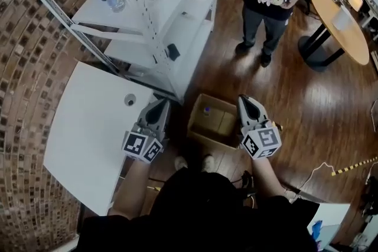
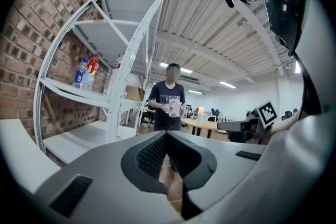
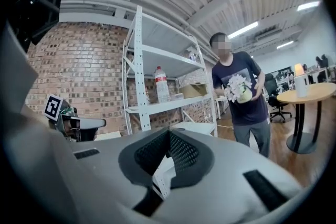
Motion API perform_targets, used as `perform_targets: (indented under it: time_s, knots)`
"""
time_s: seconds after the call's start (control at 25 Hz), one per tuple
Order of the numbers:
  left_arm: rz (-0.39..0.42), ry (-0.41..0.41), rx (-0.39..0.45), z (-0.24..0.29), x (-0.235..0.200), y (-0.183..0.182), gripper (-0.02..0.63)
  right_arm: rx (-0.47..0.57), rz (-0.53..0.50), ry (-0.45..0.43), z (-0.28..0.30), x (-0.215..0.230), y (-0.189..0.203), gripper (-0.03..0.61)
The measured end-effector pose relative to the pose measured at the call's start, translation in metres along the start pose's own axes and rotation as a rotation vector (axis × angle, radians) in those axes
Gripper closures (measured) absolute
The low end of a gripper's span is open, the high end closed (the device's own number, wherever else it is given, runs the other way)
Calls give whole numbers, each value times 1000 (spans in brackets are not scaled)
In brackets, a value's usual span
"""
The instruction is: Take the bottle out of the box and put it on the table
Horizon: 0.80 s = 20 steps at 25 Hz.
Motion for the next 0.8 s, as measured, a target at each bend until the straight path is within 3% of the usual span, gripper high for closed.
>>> perform_targets:
  time_s: [0.32,0.64,0.8]
  knots:
    - [-49,11,-164,17,-10,78,621,-194,4,-20,40,2,80,575]
    - [-112,11,-299,35,-23,193,621,-357,105,21,82,18,215,574]
    - [-118,-5,-346,53,-42,259,621,-394,132,-16,115,25,284,549]
Point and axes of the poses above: the fingertips, and each gripper's own axes: z forward along the fingers, x to its right, y out of its underside, the point moved 4 cm from there along -z, backward along the fingers, and after that the axes turned 14 degrees about -x, right-handed, at the moved point
